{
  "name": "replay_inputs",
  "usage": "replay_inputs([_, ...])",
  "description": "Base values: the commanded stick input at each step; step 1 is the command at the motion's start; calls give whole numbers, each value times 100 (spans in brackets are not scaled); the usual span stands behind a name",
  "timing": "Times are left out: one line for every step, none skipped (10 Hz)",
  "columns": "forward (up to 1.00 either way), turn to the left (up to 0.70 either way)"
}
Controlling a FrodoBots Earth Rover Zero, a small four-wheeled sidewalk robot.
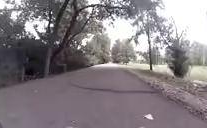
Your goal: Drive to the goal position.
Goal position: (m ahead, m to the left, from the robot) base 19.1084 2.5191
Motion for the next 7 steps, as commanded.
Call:
replay_inputs([100,-20])
replay_inputs([100,-20])
replay_inputs([100,-16])
replay_inputs([100,-12])
replay_inputs([100,-8])
replay_inputs([100,-6])
replay_inputs([100,-4])
